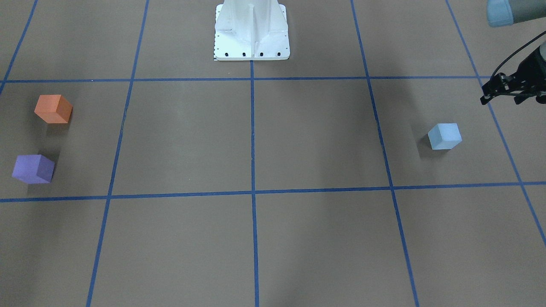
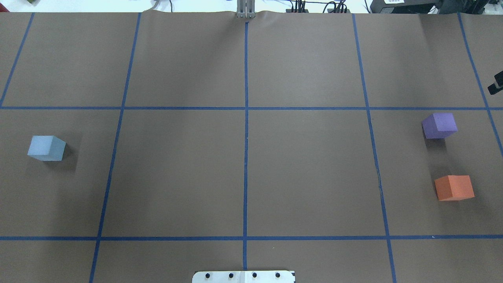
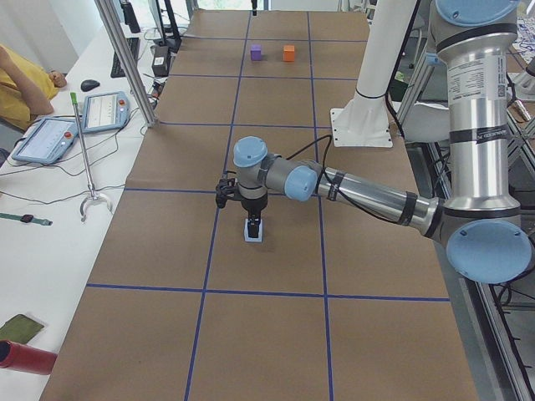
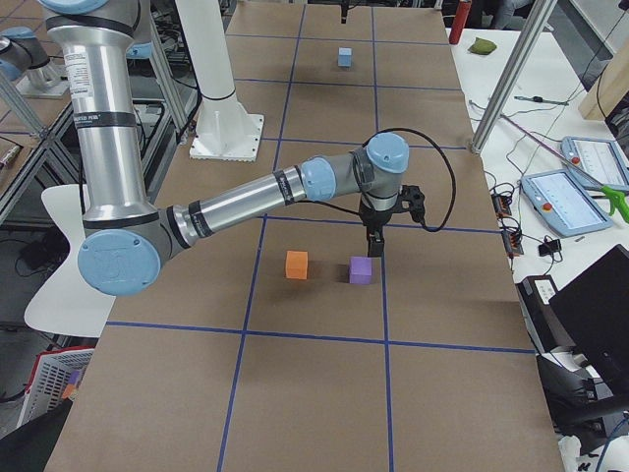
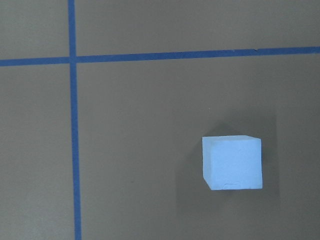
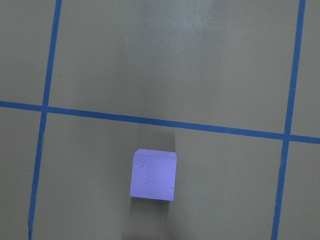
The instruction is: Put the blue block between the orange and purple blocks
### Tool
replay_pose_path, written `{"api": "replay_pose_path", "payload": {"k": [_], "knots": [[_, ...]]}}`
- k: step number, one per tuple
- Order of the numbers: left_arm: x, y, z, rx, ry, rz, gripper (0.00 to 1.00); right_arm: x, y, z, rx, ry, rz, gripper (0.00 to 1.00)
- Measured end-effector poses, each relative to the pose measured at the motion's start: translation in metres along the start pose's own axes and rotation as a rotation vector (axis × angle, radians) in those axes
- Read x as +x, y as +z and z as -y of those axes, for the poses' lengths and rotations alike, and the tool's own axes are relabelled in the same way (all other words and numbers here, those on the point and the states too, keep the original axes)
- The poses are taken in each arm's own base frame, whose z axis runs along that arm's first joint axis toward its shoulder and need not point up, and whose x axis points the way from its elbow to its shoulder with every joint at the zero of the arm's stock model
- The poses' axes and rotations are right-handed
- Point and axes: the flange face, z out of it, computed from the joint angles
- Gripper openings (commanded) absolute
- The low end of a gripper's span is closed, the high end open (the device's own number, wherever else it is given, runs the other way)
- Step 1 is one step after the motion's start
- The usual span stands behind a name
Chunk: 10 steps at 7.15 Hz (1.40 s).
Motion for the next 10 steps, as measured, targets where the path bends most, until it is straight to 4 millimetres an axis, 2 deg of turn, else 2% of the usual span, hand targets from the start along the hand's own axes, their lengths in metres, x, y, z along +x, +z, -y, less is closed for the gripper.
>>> {"api": "replay_pose_path", "payload": {"k": [2, 3, 5, 7, 10], "knots": [[0.034, 0.041, 0.026, -0.032, 0.025, 0.05, 1.0, -0.001, 0.002, 0.0, -0.007, 0.0, 0.013, 1.0], [0.043, 0.057, 0.037, -0.044, 0.031, 0.061, 1.0, -0.002, 0.003, -0.001, -0.009, -0.001, 0.014, 1.0], [0.049, 0.088, 0.046, -0.067, 0.018, 0.066, 1.0, -0.003, 0.005, -0.001, -0.014, -0.004, 0.016, 1.0], [0.054, 0.103, 0.049, -0.052, -0.012, 0.048, 1.0, -0.005, 0.005, -0.001, -0.013, -0.008, 0.022, 1.0], [0.054, 0.111, 0.048, -0.06, -0.024, 0.039, 1.0, -0.006, 0.006, -0.002, -0.018, -0.009, 0.027, 1.0]]}}
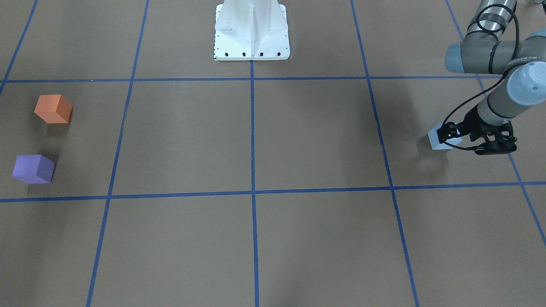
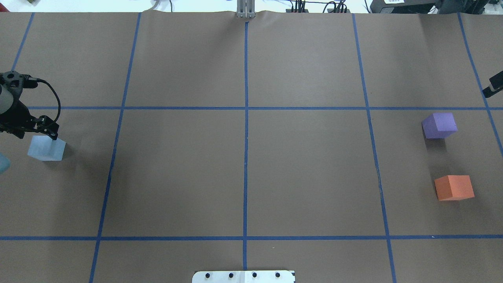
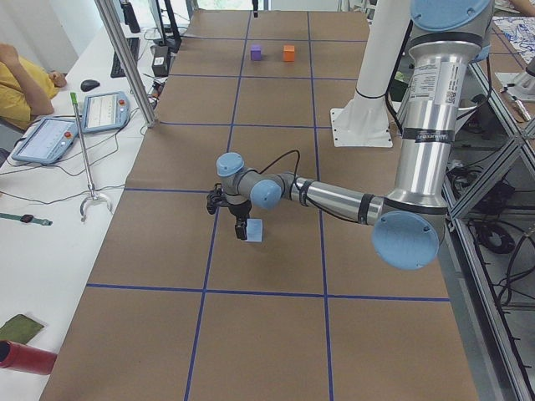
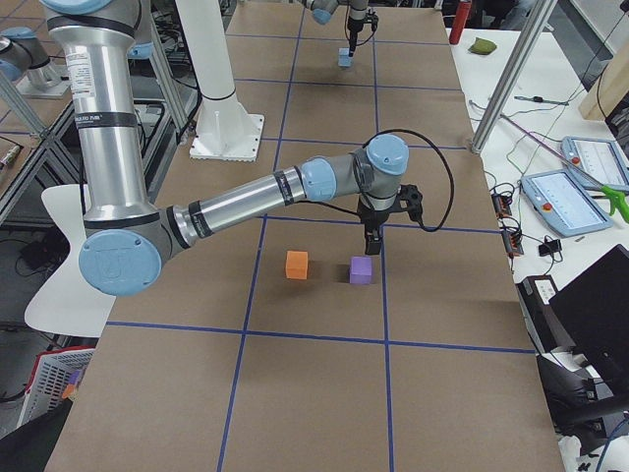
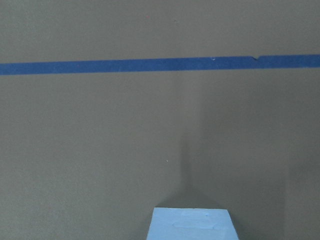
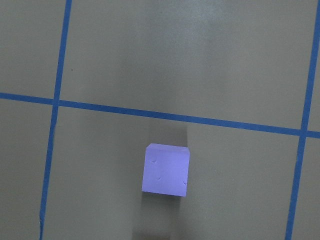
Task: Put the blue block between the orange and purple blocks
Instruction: 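Lower the left gripper onto the light blue cube and grasp it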
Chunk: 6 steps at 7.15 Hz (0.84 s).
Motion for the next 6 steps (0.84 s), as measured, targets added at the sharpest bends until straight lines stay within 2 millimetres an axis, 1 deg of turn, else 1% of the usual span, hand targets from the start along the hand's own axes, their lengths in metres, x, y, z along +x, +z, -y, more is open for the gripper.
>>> {"api": "replay_pose_path", "payload": {"k": [4, 5, 6], "knots": [[0.009, 0.016, -0.009, -0.067, 0.011, -0.045, 1.0, -0.003, 0.005, 0.0, -0.01, -0.006, 0.001, 1.0], [0.01, 0.021, -0.011, -0.077, 0.014, -0.042, 0.96, -0.004, 0.006, 0.0, -0.012, -0.008, 0.001, 1.0], [0.011, 0.027, -0.013, -0.085, 0.017, -0.038, 0.47, -0.005, 0.007, 0.0, -0.014, -0.009, 0.002, 1.0]]}}
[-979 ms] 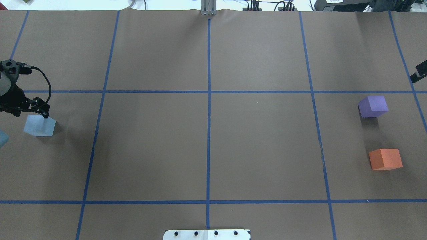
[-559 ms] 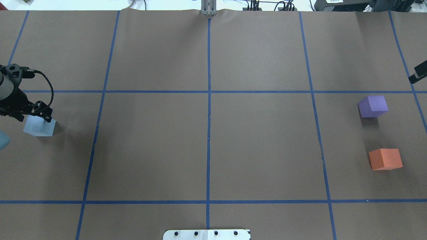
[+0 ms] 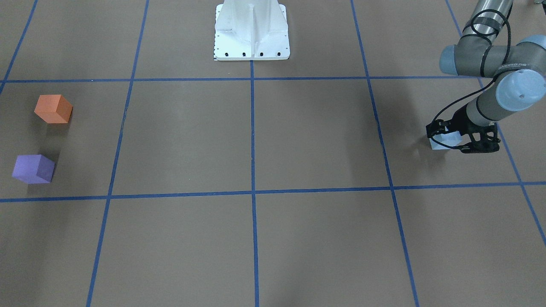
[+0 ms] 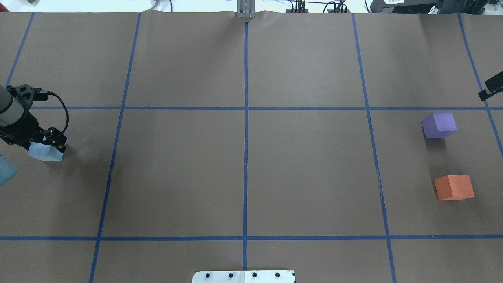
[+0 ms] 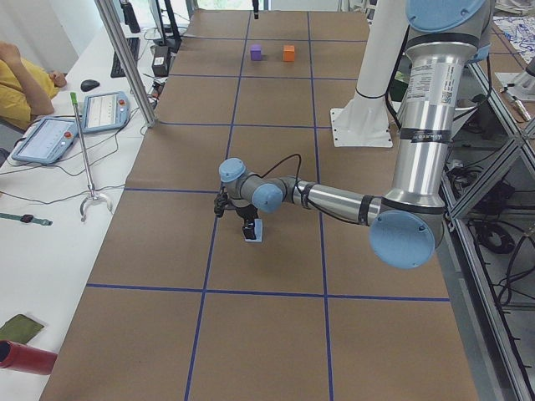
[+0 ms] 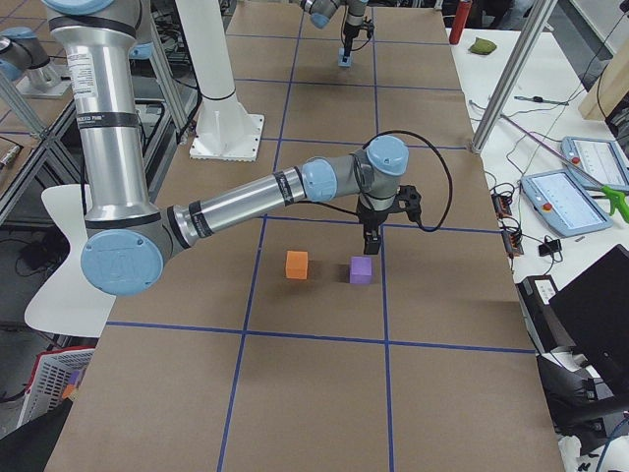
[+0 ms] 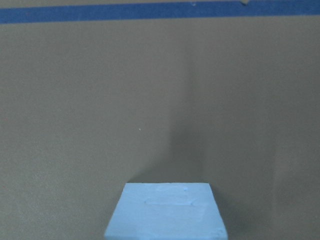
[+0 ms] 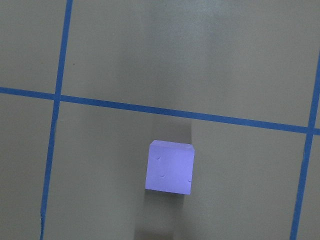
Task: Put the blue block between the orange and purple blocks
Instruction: 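Lower the left gripper onto the light blue cube and grasp it, then carry the light blue cube with the left gripper toward the table center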
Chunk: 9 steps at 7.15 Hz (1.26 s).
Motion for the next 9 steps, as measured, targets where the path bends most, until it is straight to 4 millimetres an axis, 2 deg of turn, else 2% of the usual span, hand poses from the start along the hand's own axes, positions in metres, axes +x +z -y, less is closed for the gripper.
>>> {"api": "replay_pose_path", "payload": {"k": [1, 3, 4, 5, 6, 8, 9], "knots": [[0.0, 0.003, -0.001, -0.001, 0.005, 0.002, 0.0, -0.001, 0.001, 0.0, -0.002, -0.002, 0.0, 1.0], [0.003, 0.003, -0.001, 0.006, 0.013, -0.002, 0.0, -0.003, 0.002, 0.0, -0.004, -0.005, 0.003, 1.0], [0.018, -0.01, -0.001, 0.023, 0.011, -0.021, 0.0, -0.004, 0.001, -0.001, -0.005, -0.005, 0.011, 1.0], [0.056, -0.039, 0.001, 0.055, -0.009, -0.063, 0.0, -0.006, 0.001, -0.001, -0.005, -0.006, 0.018, 1.0], [0.114, -0.066, 0.004, 0.074, -0.04, -0.119, 0.0, -0.008, 0.002, -0.001, -0.007, -0.008, 0.022, 1.0], [0.283, -0.087, -0.015, 0.066, -0.079, -0.224, 0.0, -0.018, 0.009, 0.001, -0.021, -0.026, 0.027, 1.0], [0.36, -0.093, -0.027, 0.076, -0.088, -0.254, 0.0, -0.024, 0.013, 0.003, -0.027, -0.036, 0.029, 1.0]]}}
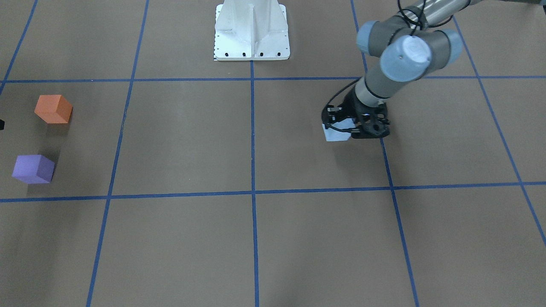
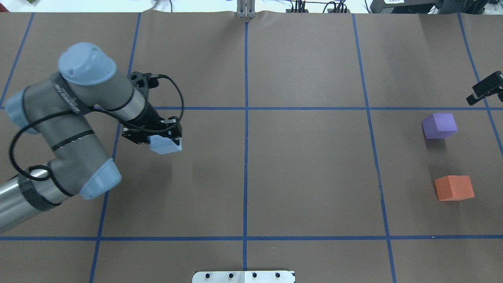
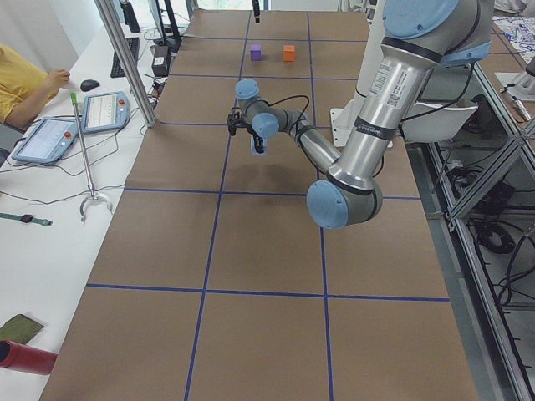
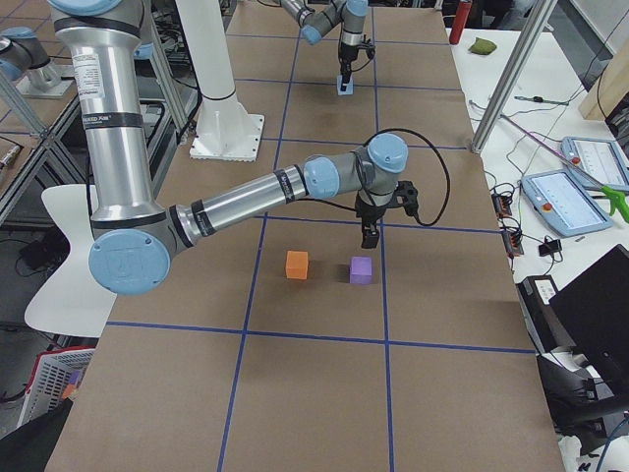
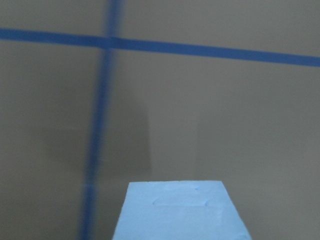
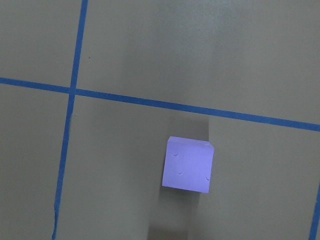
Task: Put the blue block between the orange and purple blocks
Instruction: 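Carry the light blue cube with the left gripper toward the table center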
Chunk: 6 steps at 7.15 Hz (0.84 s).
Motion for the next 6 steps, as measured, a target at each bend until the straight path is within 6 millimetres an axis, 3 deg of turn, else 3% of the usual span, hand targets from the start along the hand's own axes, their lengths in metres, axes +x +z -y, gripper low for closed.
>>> {"api": "replay_pose_path", "payload": {"k": [1, 3, 4, 5, 6], "knots": [[0.074, 0.014, -0.014, 0.018, 0.005, -0.006, 0.0, -0.005, 0.003, 0.001, -0.005, -0.009, 0.001, 1.0], [0.215, 0.05, -0.018, 0.056, 0.008, 0.038, 0.0, -0.012, 0.009, 0.003, 0.004, -0.045, 0.007, 1.0], [0.266, 0.072, -0.019, 0.08, 0.007, 0.066, 0.0, -0.016, 0.012, 0.003, 0.016, -0.069, 0.013, 1.0], [0.296, 0.092, -0.028, 0.104, 0.021, 0.084, 0.04, -0.018, 0.013, 0.003, 0.024, -0.083, 0.017, 1.0], [0.311, 0.106, -0.039, 0.117, 0.036, 0.097, 0.41, -0.019, 0.013, 0.003, 0.028, -0.09, 0.019, 1.0]]}}
